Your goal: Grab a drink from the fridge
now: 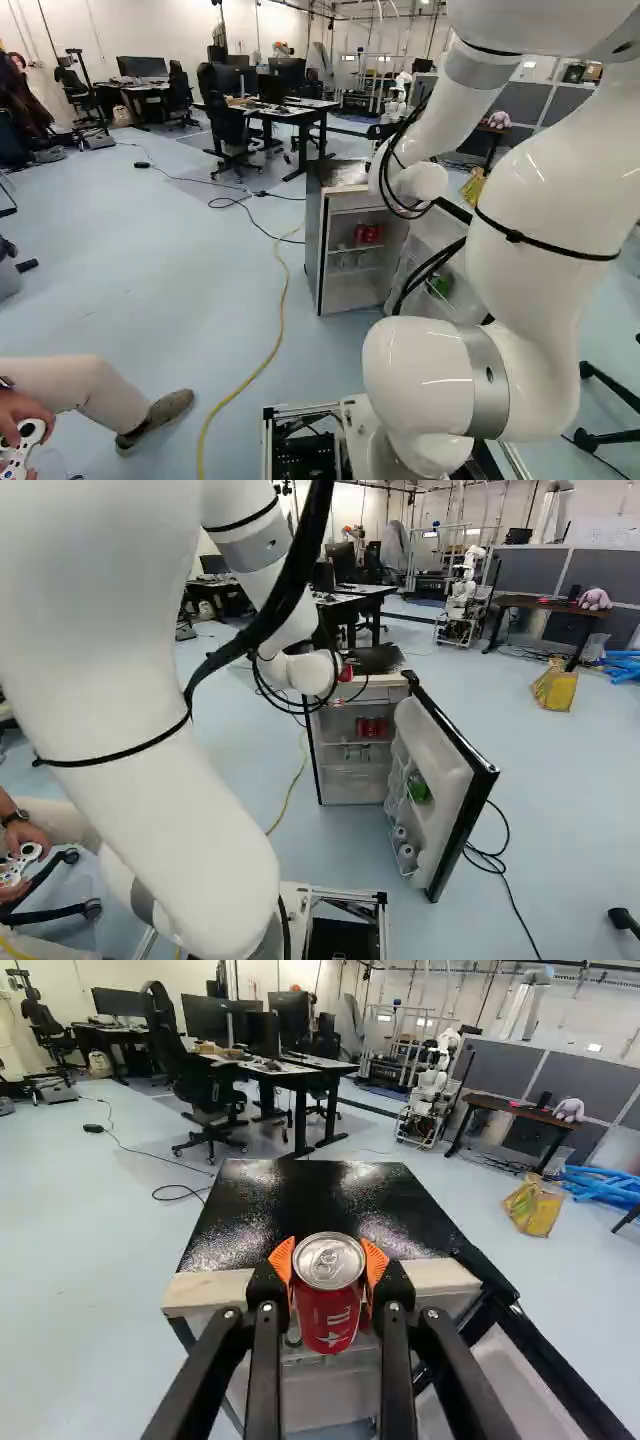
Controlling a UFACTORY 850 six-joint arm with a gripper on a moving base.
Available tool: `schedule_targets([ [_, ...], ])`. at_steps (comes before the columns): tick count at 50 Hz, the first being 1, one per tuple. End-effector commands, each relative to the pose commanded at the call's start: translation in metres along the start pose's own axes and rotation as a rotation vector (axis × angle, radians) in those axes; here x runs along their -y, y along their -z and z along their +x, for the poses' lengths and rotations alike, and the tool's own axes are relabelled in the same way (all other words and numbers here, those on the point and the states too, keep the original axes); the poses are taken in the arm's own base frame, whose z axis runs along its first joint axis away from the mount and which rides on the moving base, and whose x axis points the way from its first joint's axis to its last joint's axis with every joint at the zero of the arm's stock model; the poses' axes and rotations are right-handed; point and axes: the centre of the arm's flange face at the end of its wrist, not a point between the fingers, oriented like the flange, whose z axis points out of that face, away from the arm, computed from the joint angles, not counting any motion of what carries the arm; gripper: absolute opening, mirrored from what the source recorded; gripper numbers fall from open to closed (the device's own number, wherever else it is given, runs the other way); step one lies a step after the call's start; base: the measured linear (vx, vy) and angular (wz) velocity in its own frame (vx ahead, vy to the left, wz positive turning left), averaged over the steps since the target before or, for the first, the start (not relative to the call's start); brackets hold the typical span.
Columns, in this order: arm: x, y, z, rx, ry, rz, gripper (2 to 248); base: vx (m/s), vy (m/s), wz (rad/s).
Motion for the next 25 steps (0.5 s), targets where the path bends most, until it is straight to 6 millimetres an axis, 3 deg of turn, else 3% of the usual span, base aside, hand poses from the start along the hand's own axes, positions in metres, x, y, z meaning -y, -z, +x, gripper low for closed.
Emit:
schedule_targets([
  [25, 0.0, -0.02, 0.005, -0.005, 0.003, 0.007, 93, 0.0, 0.0, 0.0],
])
